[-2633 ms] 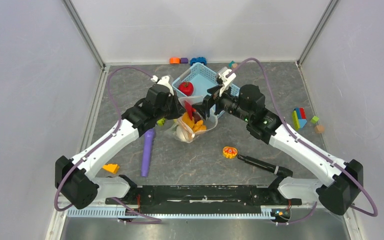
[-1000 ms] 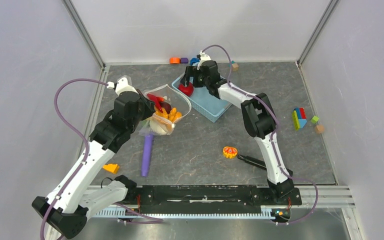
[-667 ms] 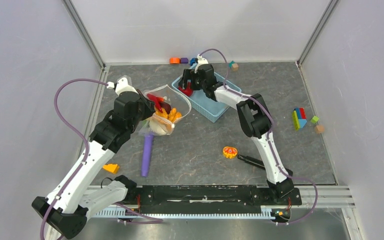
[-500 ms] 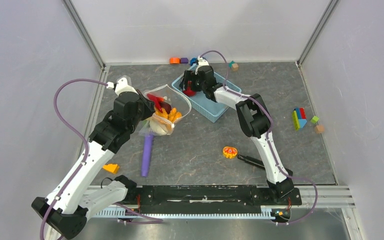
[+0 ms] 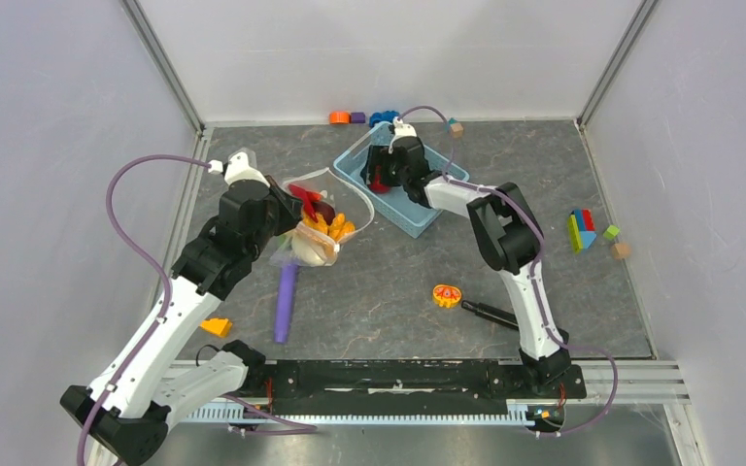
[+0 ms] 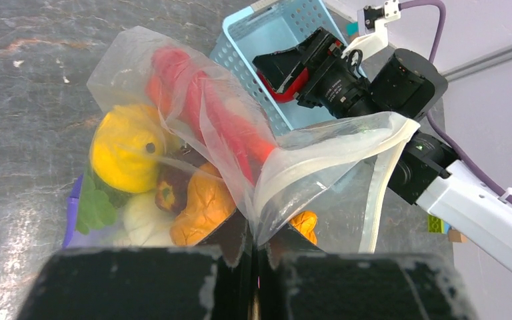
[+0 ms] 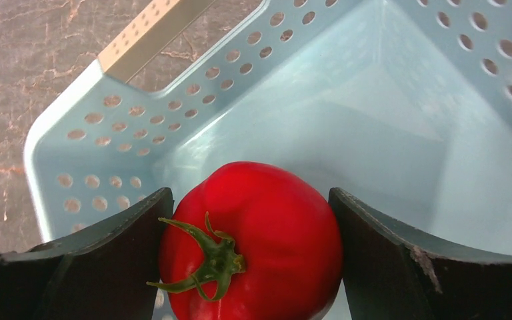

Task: Place the food in the zip-top bag and seal the zipper
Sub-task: Pick up the fake vegetable from the bin, then place the fake vegetable in the zipper food storage bag, then zip the zipper food storage bag at the center of the board.

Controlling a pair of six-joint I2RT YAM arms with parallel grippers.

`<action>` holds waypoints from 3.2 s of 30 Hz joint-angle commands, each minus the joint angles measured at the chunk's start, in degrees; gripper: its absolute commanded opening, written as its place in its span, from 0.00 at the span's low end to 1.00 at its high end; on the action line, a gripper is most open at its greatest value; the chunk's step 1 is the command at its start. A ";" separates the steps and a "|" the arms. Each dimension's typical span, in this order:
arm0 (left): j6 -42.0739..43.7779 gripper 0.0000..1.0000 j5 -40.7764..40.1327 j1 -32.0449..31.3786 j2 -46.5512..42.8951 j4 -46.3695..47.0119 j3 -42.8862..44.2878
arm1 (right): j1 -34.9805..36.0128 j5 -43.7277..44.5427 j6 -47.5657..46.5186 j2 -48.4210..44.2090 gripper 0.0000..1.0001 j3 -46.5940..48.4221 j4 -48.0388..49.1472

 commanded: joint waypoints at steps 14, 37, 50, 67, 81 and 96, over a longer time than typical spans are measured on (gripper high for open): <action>-1.46 0.02 15.58 0.22 4.33 11.70 -2.99 | -1.33 -1.07 -14.58 -41.60 0.50 -36.95 21.68; 1.94 0.02 25.86 0.14 12.92 15.50 -3.47 | 12.44 -34.25 -40.60 -64.61 0.54 -52.55 21.38; 1.54 0.02 30.65 0.14 12.06 17.80 -5.29 | 13.44 -22.46 -39.91 -54.84 0.77 -44.71 11.67; 1.43 0.02 31.25 0.15 12.99 18.25 -5.34 | 13.43 -25.54 -39.29 -58.95 0.98 -42.52 6.30; 2.00 0.02 30.59 0.20 13.64 17.95 -5.64 | 8.30 -20.45 -28.21 -69.20 0.98 -49.87 13.08; 3.14 0.02 32.09 0.23 11.77 21.00 -9.39 | 0.74 -36.18 -25.57 -67.18 0.95 -56.13 -5.67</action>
